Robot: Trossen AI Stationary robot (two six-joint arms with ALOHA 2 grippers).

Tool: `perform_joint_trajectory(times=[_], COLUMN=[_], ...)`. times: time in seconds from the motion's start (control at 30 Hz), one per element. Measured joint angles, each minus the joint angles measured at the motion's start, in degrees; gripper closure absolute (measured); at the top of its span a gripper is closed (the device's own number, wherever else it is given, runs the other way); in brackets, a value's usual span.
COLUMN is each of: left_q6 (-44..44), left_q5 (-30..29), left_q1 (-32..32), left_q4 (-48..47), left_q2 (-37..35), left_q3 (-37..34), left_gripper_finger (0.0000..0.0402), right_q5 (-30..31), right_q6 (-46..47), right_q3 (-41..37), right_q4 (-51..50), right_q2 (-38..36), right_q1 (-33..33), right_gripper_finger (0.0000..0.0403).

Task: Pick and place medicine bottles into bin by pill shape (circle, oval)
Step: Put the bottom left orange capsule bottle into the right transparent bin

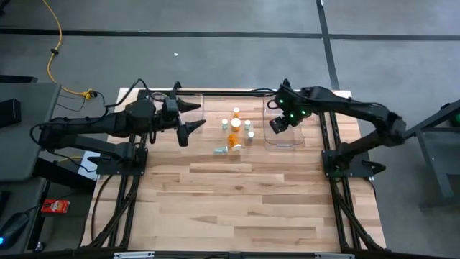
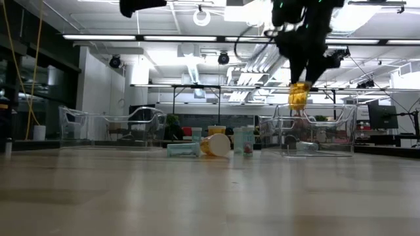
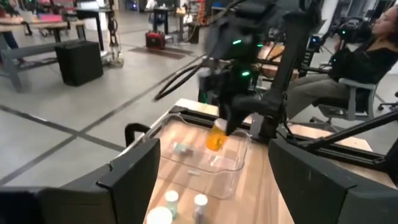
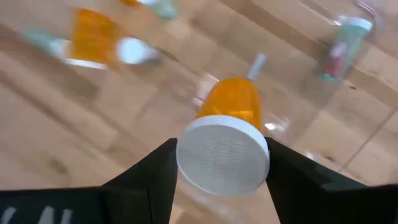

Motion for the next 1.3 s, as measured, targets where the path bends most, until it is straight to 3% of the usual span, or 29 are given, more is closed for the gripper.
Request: perform_joint_trajectory(times=[0.13,0.33,0.67,0.87,1.3], left_q6=[-0.12,-0.19,-3.8,-4.71,-4.71], left_q5=[-0.04,-0.04,-0.07,-0.07,-0.07], left_q1=[-0.94,-1.4,-1.4,-1.4,-1.37], left_q4=[0.01,0.06,0.1,0.1,0.1], left_q2=[1.06,1.42,1.45,1.45,1.45], left_q3=[0.01,0.01,0.0,0.01,-0.01], left_gripper_finger=[0.0115,0.0115,0.0115,0.0115,0.0115], right_q5=[0.6,7.5,5.09,-0.04,-0.2], right_q6=[-3.51,-7.69,-11.52,-11.61,-6.24], right_q3=[0.0,4.33,14.42,14.67,14.67], right_q4=[-0.12,-0.62,-4.61,-3.81,0.23], right_q2=[5.68,13.65,25.55,28.94,29.51], right_q1=[-3.89,-7.51,-12.71,-15.3,-15.97], right_gripper_finger=[0.0211,0.021,0.021,0.021,0.021])
